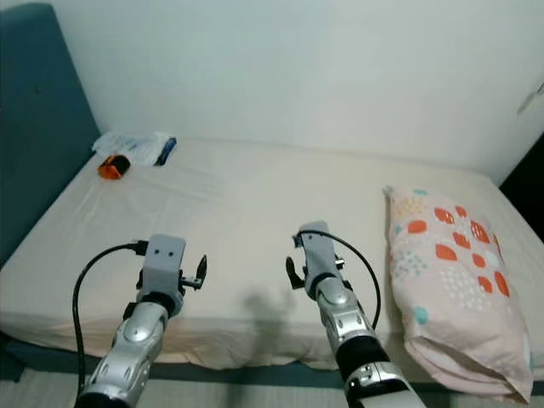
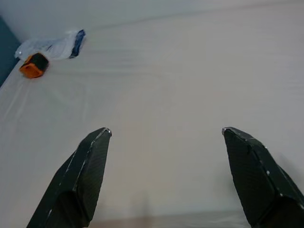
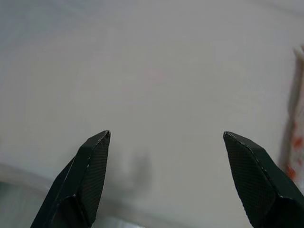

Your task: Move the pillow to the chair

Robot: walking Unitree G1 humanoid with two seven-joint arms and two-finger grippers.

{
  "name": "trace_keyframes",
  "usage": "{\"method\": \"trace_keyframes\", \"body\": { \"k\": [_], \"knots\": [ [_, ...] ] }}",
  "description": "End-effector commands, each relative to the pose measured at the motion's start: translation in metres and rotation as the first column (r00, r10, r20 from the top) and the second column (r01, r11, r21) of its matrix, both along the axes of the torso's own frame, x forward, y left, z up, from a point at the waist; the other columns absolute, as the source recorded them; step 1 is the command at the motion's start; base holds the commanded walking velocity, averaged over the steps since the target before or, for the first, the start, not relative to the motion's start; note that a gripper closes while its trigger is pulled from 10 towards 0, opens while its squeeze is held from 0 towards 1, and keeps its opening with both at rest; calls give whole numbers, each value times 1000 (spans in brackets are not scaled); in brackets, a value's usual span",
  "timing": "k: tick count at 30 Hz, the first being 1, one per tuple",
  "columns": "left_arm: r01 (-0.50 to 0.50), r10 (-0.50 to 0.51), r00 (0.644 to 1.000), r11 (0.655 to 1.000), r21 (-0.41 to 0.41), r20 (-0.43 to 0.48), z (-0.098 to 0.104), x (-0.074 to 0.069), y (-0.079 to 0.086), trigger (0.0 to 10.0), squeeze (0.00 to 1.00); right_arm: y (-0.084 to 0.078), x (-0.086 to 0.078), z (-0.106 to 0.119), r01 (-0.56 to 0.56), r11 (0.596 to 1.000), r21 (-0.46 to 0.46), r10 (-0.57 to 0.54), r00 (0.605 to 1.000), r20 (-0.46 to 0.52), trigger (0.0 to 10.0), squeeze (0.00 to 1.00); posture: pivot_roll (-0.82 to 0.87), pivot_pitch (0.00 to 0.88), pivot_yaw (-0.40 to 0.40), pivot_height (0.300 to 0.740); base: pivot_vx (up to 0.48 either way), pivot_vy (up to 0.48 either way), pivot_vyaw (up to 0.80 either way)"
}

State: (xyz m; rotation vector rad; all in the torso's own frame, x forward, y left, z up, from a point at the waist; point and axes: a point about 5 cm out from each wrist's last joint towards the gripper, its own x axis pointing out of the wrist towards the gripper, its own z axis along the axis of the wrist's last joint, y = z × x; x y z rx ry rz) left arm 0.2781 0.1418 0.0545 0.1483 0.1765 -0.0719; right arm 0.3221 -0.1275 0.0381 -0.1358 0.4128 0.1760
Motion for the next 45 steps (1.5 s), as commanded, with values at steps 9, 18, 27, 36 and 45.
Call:
{"method": "trace_keyframes", "body": {
  "k": [9,18,27,36,45],
  "knots": [
    [22,-22,1000,1000,4,4,1,0,-4,10000,0,-8,-2,-3,16,1000,-9,-16,1000,-13,10000,0,44,0,-83,740,0,-424,0],
    [41,-42,999,999,-20,-28,-3,-1,-6,10000,0,-7,-2,-3,15,1000,-9,-15,1000,-14,10000,0,42,0,-81,740,0,168,0],
    [21,-22,999,1000,-16,-31,-3,0,-5,10000,0,-8,-3,-4,18,1000,-9,-18,1000,-18,10000,0,41,0,-80,740,0,205,0],
    [34,-34,999,999,-13,-39,-5,0,-7,10000,0,-9,-3,-7,14,1000,-28,-15,999,-36,10000,0,38,0,-80,740,0,0,0],
    [54,-54,997,998,-13,-51,-6,-1,-10,10000,0,-10,-2,-7,9,999,-36,-11,999,-42,10000,0,43,0,-84,740,0,0,0]
  ]
}}
